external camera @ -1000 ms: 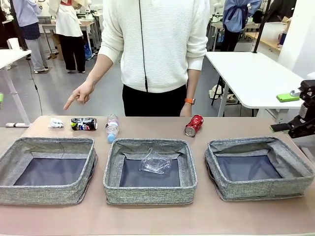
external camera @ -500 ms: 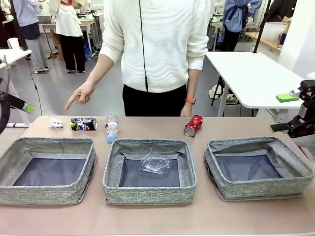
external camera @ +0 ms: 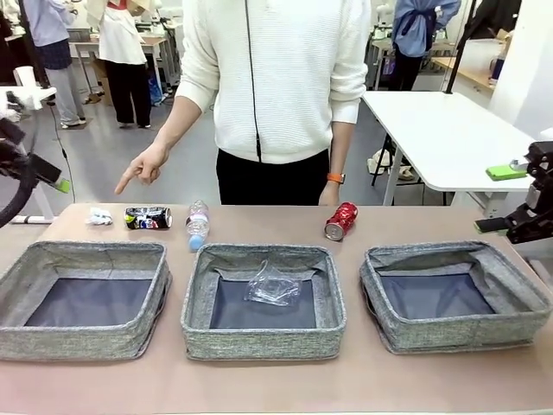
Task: Sort the waste into the appropriate baskets.
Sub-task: Pick up the waste item pointed out by the person.
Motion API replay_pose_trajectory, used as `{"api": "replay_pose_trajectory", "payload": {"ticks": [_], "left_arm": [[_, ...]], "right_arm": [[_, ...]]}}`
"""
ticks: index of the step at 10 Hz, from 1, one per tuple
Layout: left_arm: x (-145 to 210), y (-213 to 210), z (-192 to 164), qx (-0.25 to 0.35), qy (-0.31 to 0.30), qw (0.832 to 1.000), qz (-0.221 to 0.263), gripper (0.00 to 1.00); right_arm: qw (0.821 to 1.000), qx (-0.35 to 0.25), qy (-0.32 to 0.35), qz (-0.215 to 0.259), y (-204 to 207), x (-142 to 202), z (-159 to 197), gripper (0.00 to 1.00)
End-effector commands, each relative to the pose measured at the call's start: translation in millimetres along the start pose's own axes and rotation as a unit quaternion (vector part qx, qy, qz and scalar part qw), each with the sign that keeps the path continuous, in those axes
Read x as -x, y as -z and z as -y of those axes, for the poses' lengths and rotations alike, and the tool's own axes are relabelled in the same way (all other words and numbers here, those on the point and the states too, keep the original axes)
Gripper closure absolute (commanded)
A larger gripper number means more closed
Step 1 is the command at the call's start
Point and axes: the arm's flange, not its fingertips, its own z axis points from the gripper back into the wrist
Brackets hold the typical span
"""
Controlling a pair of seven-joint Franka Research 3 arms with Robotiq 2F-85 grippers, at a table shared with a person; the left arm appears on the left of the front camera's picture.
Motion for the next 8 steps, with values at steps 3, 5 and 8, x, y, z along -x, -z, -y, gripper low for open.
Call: {"api": "replay_pose_trajectory", "payload": {"ticks": [3,5,8], "left_arm": [[-97,90,-72,0.007,-0.087,0.988,-0.131,0.0],[-100,125,-84,-0.018,-0.107,0.981,-0.164,0.0],[-90,173,-87,-0.035,-0.11,0.976,-0.187,0.0]], "right_arm": [[1.0,-0.009,0.009,0.004,1,0,-6,0.0],[1.0,-0.009,0.009,0.004,1,0,-6,0.0],[1.0,-0.009,0.009,0.004,1,0,-6,0.0]]}}
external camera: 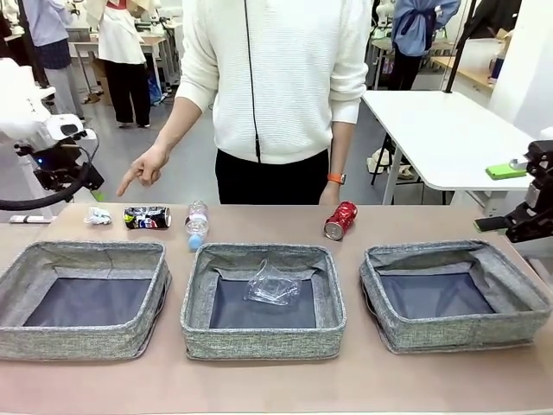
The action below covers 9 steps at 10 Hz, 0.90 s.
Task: Sort the waste into the appropriate baskets.
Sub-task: Pick up the waste item pointed out by the person.
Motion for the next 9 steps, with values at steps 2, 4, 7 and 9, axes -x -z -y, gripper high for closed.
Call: {"api": "replay_pose_trajectory", "payload": {"ticks": [2,4,7,9], "left_arm": [[-2,25,4,-0.006,-0.002,1.0,-0.017,0.0],[1,32,1,-0.009,-0.003,1.0,-0.025,0.0],[3,33,4,-0.007,0.001,1.0,-0.025,0.0],[3,34,5,-0.013,0.002,1.0,-0.022,0.0]], "right_arm": [[1.0,-0.009,0.009,0.004,1,0,-6,0.0],[1.0,-0.009,0.009,0.004,1,0,-6,0.0],[1.0,-0.009,0.009,0.004,1,0,-6,0.0],[1.0,-0.009,0.009,0.004,1,0,-6,0.0]]}}
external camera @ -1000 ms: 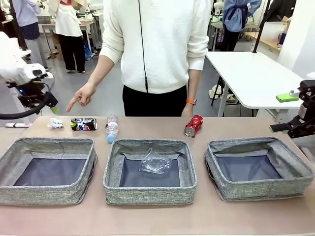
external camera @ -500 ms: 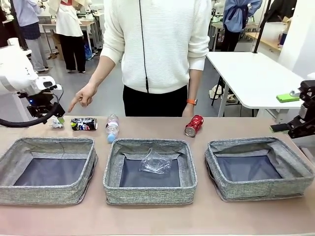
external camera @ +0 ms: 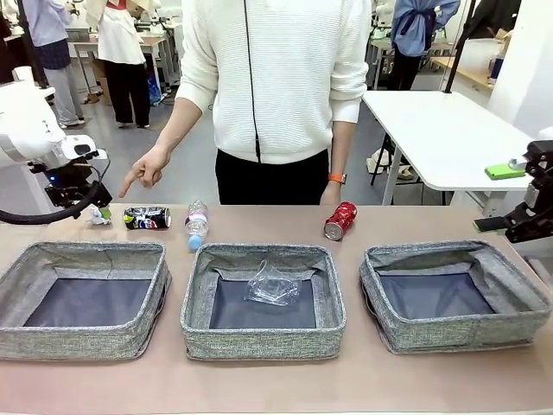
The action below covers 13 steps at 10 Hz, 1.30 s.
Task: Sort the waste into the appropriate baskets.
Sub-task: Pick up the waste item pointed out by the person.
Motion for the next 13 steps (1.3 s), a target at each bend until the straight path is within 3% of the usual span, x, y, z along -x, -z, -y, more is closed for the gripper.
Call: {"api": "replay_pose_trajectory", "payload": {"ticks": [1,2,3,4,5,13], "left_arm": [[1.0,-3.9,2.8,-0.023,-0.001,1.0,0.009,0.59],[1.0,-5.3,3.9,-0.022,0.003,0.999,0.03,0.59],[0.4,-6.9,4.7,-0.022,0.008,0.998,0.051,1.0],[0.0,-7.0,4.9,-0.023,0.011,0.998,0.051,0.64],[-0.4,-6.3,4.6,-0.024,0.011,0.999,0.048,1.0],[-1.8,0.3,10.9,-0.027,0.01,0.999,0.029,1.0]], "right_arm": [[1.0,-0.009,0.009,0.004,0.9,-0.4,-5.7,0.0],[1.0,-0.009,0.009,0.004,0.9,-0.4,-5.7,0.0],[1.0,-0.009,0.009,0.004,0.9,-0.4,-5.7,0.0],[1.0,-0.009,0.009,0.004,0.9,-0.4,-5.7,0.0],[1.0,-0.009,0.009,0.004,0.9,-0.4,-5.7,0.0],[1.0,-0.009,0.009,0.004,0.9,-0.4,-5.7,0.0]]}}
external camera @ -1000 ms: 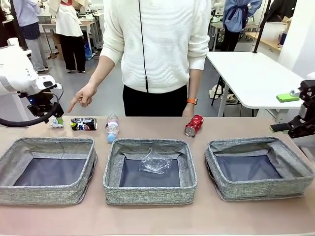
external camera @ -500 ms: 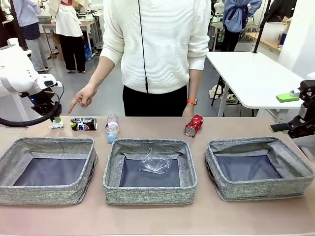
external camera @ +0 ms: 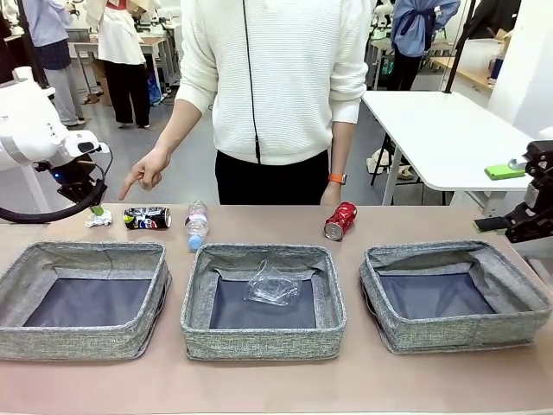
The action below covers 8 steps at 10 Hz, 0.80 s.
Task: Sort the waste into the appropriate baskets.
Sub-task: Pick up the waste item pointed out by the person.
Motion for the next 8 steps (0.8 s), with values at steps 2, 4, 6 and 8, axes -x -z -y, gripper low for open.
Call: {"api": "replay_pose_trajectory", "payload": {"ticks": [2,4,6,8], "left_arm": [[7,3,9,-0.003,-0.002,1.0,-0.013,1.0],[10,-2,10,-0.002,-0.004,1.0,-0.012,1.0],[34,-63,26,-0.001,-0.004,1.0,-0.004,1.0],[74,-152,45,-0.036,-0.004,0.999,-0.01,1.0]], "right_arm": [[1.0,-0.009,0.009,0.004,1,0,-6,0.0],[1.0,-0.009,0.009,0.004,1,0,-6,0.0],[1.0,-0.009,0.009,0.004,1,0,-6,0.0],[1.0,-0.009,0.009,0.004,1,0,-6,0.0]]}}
